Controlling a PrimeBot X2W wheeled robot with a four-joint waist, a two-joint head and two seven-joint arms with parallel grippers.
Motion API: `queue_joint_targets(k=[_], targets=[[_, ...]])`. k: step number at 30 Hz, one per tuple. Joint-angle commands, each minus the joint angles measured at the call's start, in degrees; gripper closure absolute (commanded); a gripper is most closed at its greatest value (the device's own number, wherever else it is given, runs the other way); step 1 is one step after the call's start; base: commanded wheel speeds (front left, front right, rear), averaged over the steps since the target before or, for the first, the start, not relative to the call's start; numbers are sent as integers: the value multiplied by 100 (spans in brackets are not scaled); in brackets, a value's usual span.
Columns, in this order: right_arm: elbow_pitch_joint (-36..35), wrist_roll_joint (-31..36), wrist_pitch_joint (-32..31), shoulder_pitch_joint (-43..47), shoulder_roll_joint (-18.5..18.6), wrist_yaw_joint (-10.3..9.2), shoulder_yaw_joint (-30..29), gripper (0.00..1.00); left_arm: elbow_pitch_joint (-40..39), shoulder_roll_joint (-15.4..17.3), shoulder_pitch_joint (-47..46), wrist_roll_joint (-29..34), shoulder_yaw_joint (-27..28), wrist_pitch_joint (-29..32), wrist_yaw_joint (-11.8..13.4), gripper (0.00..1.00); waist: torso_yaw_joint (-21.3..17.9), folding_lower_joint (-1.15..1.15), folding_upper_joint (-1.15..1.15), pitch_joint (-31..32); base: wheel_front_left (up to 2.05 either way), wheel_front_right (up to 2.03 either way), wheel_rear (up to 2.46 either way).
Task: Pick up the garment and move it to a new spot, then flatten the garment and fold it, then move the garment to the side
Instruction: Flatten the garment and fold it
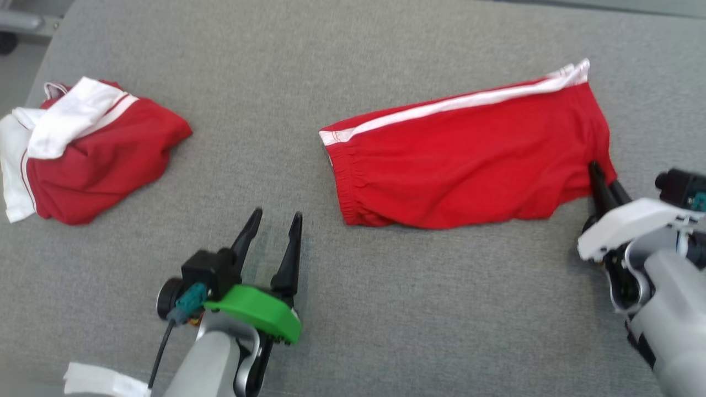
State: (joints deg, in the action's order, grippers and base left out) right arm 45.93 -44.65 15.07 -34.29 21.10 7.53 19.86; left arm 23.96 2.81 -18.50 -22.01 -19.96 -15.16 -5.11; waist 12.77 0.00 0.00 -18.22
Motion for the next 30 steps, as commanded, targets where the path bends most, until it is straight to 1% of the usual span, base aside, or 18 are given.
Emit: queue_joint_targets(k=[1,2,5,10,15,17,19,20,22,25,28,29,30], targets=[[-32,-63,9,297,-58,-8,-127,100,43,19,199,49,63,2,-43,0,-264,0,0,537,0,0,0],[-161,-95,11,608,-169,-8,-304,100,117,18,369,108,116,2,-53,0,-383,0,0,815,0,0,0],[-367,-87,12,1116,-294,-8,-523,100,175,18,651,177,220,2,-86,0,-543,0,0,1201,0,0,0],[-548,15,14,1768,-372,-7,-652,100,169,18,998,260,319,2,-123,0,-715,0,0,1485,0,0,0],[-556,184,13,1910,-383,-7,-753,100,148,18,1146,292,316,2,-147,0,-715,0,0,1507,0,0,0],[-735,292,13,1817,-385,-7,-838,100,148,18,1165,297,320,2,-153,0,-678,0,0,1488,0,0,0],[-1018,492,14,1685,-399,-6,-797,100,151,18,1161,294,325,2,-160,0,-636,0,0,1460,0,0,0],[-1186,565,14,1636,-428,-5,-728,100,158,18,1157,288,327,2,-163,0,-608,0,0,1449,0,0,0],[-1539,778,14,1521,-436,-4,-398,100,165,18,1135,254,321,2,-170,0,-540,0,0,1419,0,0,0],[-1932,924,13,1310,-494,-4,293,100,168,18,1108,173,264,2,-166,0,-401,0,0,1379,0,0,0],[-2141,969,-90,1028,-573,-4,1043,100,172,18,1070,105,192,3,-150,0,-223,0,0,1346,0,0,0],[-2141,969,-90,1028,-573,-4,1043,100,172,18,1070,105,192,3,-150,0,-223,0,0,1346,0,0,0],[-2166,959,-139,949,-623,-4,1275,100,160,18,1048,81,165,3,-138,0,-152,0,0,1330,0,0,0]])
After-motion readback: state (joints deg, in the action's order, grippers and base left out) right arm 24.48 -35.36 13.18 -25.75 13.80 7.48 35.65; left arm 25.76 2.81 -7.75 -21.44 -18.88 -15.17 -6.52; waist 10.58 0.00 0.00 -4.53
